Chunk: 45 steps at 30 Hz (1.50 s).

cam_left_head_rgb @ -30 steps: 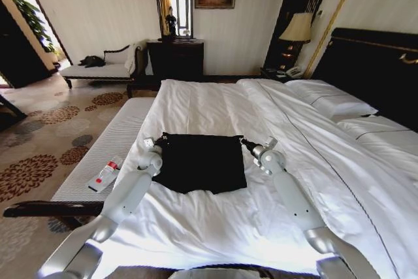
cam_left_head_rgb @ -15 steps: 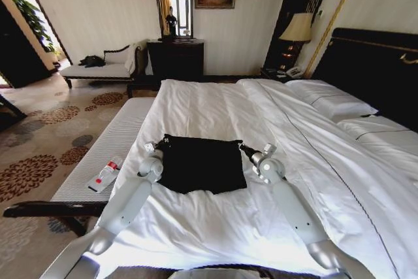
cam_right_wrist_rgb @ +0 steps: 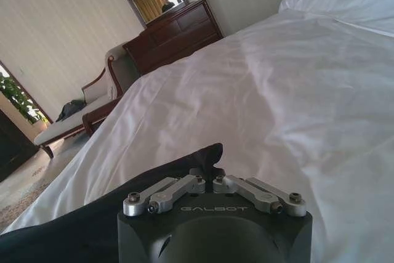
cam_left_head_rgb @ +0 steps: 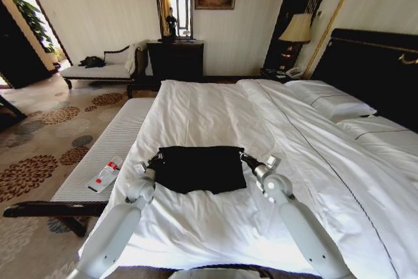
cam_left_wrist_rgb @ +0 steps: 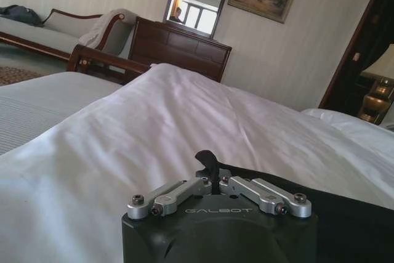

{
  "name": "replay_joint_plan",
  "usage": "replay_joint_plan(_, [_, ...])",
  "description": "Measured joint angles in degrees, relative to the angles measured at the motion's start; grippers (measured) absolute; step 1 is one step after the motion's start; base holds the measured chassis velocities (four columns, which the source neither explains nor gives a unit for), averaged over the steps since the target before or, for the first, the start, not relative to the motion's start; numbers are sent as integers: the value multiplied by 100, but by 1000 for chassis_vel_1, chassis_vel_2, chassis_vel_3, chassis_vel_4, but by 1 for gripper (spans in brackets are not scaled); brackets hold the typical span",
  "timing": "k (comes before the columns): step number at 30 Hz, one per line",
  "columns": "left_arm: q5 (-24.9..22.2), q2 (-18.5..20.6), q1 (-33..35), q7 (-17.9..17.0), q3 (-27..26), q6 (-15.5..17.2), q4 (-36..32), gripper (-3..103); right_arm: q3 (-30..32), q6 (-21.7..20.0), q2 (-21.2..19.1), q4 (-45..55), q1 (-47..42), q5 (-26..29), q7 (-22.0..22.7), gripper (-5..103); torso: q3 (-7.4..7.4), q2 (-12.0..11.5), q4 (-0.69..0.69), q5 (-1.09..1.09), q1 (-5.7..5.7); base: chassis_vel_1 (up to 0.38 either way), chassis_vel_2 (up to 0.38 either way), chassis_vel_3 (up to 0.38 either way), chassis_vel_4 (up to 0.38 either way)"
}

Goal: Fold the clothes on the bed.

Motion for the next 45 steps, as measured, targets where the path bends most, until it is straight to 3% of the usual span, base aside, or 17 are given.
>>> replay_joint_plan(15, [149,287,1034,49,-351,-86,-902,0,335,170,373,464,-1222,-519,-249,1,1,0,-1,1,1,0,0,0,0])
replay_joint_plan(35, [351,447,1625,28,-390,-117,-963,0,475,263,585,616,-1829,-873,-322,-1,1,-1,-1,1,2,0,0,0,0])
replay_joint_plan(39, [345,569,1860,-8,-444,-24,-1183,0,484,263,577,686,-1940,-902,-318,14,2,-1,0,2,2,0,0,0,0])
replay_joint_plan(40, [360,624,1980,2,-472,-15,-1290,6,524,264,563,752,-2011,-908,-318,14,2,-1,1,2,2,0,0,0,0])
replay_joint_plan(42, [473,718,2287,82,-602,-15,-1549,16,660,272,573,997,-2294,-1031,-318,30,1,-1,1,1,2,0,0,0,0])
replay_joint_plan(44, [519,726,2351,109,-642,-23,-1592,16,687,275,582,1051,-2352,-1080,-319,30,1,-1,-1,2,1,0,0,0,0])
replay_joint_plan(45, [676,729,2573,193,-815,-59,-1721,22,781,281,597,1237,-2499,-1199,-310,36,1,-1,-1,1,1,0,0,0,0])
